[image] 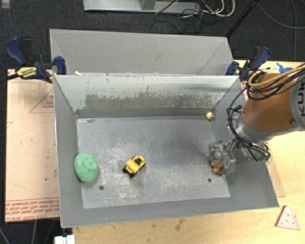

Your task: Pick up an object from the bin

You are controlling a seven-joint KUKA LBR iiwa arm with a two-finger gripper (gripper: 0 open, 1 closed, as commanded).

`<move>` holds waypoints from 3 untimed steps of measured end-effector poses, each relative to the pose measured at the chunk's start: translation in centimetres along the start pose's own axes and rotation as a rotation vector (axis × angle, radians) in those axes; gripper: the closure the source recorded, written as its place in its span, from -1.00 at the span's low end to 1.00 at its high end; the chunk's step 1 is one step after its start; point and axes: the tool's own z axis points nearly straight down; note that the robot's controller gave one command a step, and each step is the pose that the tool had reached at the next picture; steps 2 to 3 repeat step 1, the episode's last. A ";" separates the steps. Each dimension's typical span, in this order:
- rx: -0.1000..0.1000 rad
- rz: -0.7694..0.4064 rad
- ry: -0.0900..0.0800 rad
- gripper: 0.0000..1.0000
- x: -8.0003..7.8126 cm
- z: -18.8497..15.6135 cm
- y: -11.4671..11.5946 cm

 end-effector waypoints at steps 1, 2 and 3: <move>0.005 0.001 -0.005 1.00 3.2 -15.4 0.1; 0.005 0.001 -0.005 1.00 3.2 -15.4 0.1; 0.005 0.001 -0.005 1.00 3.2 -15.4 0.1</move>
Offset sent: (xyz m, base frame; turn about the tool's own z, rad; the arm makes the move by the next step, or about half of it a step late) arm 0.0000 0.0000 0.0000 0.0000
